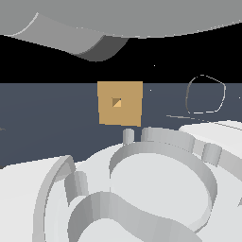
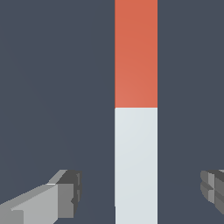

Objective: Insert the peg into the horizontal hole in a box.

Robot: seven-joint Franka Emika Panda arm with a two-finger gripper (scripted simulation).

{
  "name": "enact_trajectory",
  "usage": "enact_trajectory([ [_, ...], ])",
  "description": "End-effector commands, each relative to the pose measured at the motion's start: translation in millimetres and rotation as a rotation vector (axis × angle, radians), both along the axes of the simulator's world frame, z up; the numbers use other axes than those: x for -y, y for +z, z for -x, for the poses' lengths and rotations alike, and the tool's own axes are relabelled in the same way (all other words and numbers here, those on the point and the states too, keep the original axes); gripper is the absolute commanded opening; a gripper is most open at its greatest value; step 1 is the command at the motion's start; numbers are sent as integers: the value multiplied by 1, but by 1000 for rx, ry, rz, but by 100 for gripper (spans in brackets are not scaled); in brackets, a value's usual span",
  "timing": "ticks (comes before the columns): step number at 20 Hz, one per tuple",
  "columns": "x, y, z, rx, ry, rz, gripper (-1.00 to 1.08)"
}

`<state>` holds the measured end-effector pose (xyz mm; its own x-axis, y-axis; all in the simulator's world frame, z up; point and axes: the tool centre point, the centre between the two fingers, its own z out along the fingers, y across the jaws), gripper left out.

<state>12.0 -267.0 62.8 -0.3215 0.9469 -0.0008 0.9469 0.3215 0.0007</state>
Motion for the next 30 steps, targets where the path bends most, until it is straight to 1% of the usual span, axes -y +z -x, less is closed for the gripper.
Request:
enact_trajectory([
  [1,0,-9,0,-1,1,-1,100],
  [7,-1,-39,1,-1,1,-1,100],
  [13,0,-45,-1,-1,2,-1,100],
  [14,0,-45,-1,-1,2,-1,-100],
  [26,-1,-45,0,-1,1,-1,-100],
  [30,-6,-44,2,-1,-6,-1,-100],
])
